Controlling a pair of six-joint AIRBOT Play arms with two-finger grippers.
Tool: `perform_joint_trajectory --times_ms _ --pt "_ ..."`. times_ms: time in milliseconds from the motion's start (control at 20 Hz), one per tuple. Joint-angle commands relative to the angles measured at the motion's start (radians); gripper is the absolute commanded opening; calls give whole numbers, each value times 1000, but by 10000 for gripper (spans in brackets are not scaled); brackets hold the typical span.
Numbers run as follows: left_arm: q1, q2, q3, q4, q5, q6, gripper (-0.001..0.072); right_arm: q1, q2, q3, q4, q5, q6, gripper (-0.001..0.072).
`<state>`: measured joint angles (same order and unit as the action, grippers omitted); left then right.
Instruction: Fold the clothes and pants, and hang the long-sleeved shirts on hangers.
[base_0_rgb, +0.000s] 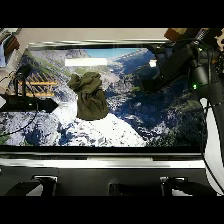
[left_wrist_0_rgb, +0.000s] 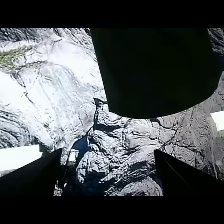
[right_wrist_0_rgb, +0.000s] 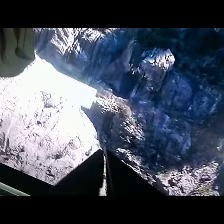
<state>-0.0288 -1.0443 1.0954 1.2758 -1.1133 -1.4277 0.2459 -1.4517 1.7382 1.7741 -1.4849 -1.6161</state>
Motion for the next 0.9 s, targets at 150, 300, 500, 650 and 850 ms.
perform_joint_trajectory --times_ms 150,300,500,650,850 --pt "42 -157 -163 -175 251 -162 671 1 0 0 35 -46 122 431" --pt "11 -319 -174 -444 340 62 669 1 15 0 84 -77 121 431" --pt "-32 -487 -148 -581 363 149 667 1 63 0 92 -71 125 431" --pt "-46 -545 -126 -576 366 150 658 1 91 0 90 -67 151 431" --pt "-50 -560 -123 -578 399 149 574 1 121 0 91 -39 166 431"
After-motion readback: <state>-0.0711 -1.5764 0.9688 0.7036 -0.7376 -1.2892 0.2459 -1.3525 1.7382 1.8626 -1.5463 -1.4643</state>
